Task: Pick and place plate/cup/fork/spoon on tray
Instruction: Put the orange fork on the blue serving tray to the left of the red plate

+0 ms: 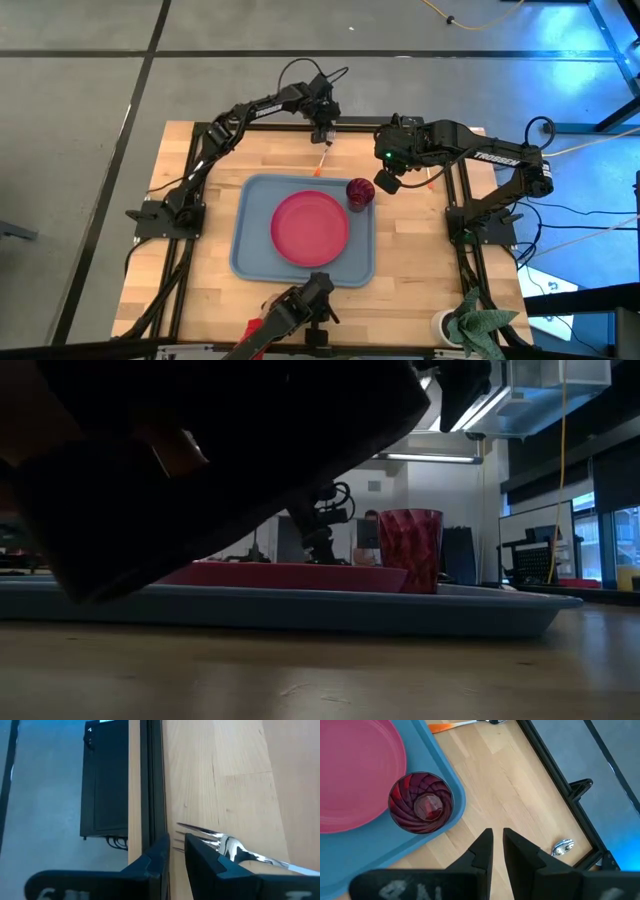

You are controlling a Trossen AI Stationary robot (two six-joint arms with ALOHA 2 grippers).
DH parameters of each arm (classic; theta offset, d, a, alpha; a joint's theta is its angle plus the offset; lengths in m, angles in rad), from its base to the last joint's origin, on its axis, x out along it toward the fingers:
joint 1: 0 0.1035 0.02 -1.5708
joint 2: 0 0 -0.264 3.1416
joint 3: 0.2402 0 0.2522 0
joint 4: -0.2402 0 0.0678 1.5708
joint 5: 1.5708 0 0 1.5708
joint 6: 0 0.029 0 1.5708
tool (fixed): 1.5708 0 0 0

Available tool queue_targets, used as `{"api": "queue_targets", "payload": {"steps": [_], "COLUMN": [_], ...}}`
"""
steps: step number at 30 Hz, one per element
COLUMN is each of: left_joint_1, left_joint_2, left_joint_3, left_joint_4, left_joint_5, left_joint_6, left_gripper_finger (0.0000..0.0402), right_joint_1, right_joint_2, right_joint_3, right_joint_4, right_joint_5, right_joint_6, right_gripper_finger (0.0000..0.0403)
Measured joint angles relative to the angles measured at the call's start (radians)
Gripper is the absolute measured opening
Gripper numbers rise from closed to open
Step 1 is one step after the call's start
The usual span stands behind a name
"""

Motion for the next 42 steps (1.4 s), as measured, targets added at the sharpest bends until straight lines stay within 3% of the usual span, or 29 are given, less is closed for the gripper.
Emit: {"api": "queue_targets", "payload": {"steps": [36, 42], "left_joint_1": [-0.006, -0.009], "left_joint_2": [0.029, 0.029], "left_joint_3": [-0.004, -0.003], "left_joint_4": [0.008, 0.002], "left_joint_5": [-0.028, -0.026], "left_joint_6": [0.036, 0.035], "left_gripper_finger": [0.0051, 0.0018], "right_joint_1": [0.000, 0.000], "right_joint_2": [0.000, 0.000], "right_joint_3": [0.000, 0.000], "right_joint_4": [-0.007, -0.013], "right_joint_5": [0.001, 0.001], "right_joint_6": [-0.004, -0.004], "right_gripper_finger": [0.0049, 0.0049]}}
